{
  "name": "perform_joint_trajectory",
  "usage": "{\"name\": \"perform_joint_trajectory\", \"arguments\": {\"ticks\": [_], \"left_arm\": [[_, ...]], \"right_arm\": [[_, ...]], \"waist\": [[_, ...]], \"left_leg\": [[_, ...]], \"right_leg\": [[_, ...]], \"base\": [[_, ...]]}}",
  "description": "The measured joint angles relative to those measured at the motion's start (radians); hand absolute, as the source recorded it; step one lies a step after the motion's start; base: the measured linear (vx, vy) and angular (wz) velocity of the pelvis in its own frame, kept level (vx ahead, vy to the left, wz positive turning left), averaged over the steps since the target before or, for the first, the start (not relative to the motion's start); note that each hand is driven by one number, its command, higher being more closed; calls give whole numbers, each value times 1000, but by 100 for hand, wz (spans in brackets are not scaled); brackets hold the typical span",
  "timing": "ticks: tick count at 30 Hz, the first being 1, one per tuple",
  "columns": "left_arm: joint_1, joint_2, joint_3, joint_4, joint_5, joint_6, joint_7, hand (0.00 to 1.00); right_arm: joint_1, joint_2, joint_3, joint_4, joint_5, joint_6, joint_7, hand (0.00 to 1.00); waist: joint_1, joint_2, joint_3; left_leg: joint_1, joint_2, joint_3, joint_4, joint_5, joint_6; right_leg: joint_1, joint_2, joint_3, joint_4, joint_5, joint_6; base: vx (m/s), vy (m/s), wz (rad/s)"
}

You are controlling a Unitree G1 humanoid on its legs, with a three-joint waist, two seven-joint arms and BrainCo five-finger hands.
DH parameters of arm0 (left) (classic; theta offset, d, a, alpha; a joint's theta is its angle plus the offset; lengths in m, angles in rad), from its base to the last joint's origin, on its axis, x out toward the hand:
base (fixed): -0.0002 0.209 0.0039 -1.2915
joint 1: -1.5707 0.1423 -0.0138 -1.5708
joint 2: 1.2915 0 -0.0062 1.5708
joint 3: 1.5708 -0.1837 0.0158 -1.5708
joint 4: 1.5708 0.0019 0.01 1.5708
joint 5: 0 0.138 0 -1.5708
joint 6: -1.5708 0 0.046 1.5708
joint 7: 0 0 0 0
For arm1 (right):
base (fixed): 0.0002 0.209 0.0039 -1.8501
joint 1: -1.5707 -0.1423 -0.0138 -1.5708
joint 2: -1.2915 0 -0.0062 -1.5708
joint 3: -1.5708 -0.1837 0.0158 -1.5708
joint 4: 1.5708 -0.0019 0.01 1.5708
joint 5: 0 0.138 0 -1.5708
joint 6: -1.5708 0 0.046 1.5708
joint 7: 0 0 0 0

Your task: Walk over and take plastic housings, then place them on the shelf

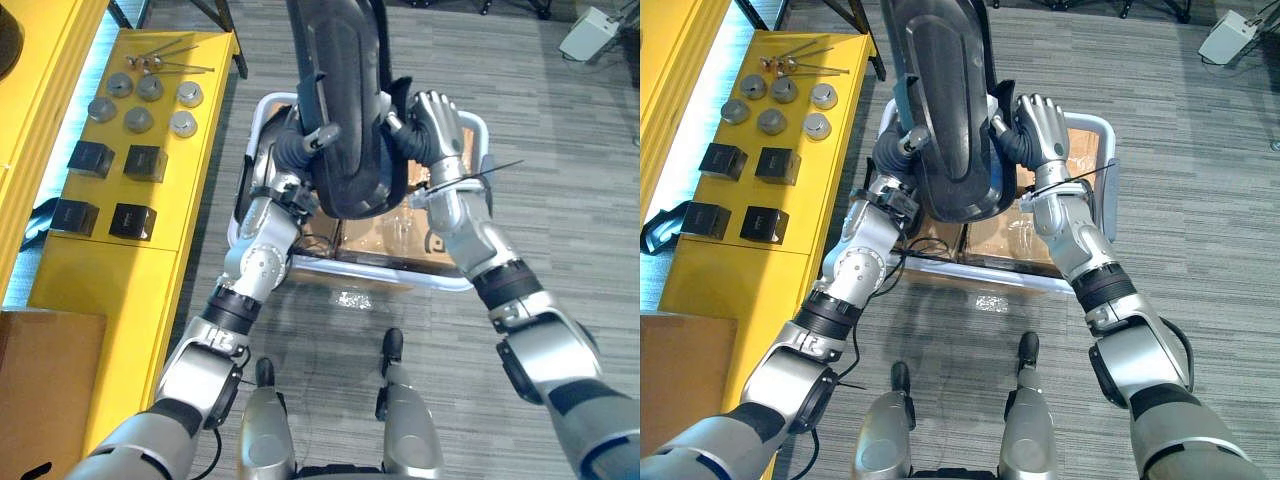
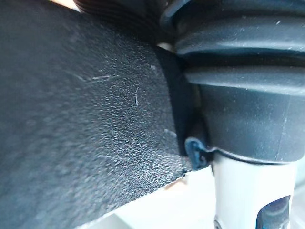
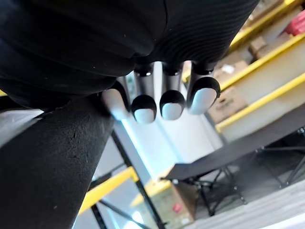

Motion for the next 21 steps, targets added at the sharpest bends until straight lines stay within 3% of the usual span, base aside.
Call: {"name": "perform_joint_trajectory", "arguments": {"ticks": [7, 10, 18, 19, 21], "left_arm": [[5, 0, 0, 25, 2, 7, -14, 0], [10, 2, -1, 27, 18, 34, -6, 0], [40, 30, -18, 78, 197, 109, 97, 0], [47, 30, -19, 83, 214, 117, 109, 100], [59, 32, -20, 86, 251, 130, 120, 100]], "right_arm": [[0, 2, 10, 8, 0, 0, 0, 100], [0, 1, 11, 14, 0, 0, 1, 100], [-1, -18, 14, 22, -13, 3, 3, 100], [-3, -17, 14, 21, -24, 3, 3, 100], [-9, -22, 15, 19, -41, 2, 3, 100]], "waist": [[-2, 0, 0], [-2, 0, 0], [-8, 0, 0], [-8, 0, 0], [-8, 1, 0]], "left_leg": [[2, 0, -1, 0, 1, 0], [2, 0, -1, 0, 1, 0], [2, -1, -1, 0, 1, 0], [2, -1, -1, 0, 1, 0], [2, -1, -1, 0, 1, 0]], "right_leg": [[2, 0, 0, 0, 1, 0], [2, 0, 0, -1, 1, 0], [2, 0, 0, -1, 2, 0], [2, 0, 0, -1, 2, 0], [2, 0, 1, -1, 2, 0]], "base": [[-8, 14, 0], [0, 0, 0], [-1, 9, 0], [0, 0, 0], [0, 0, 0]]}}
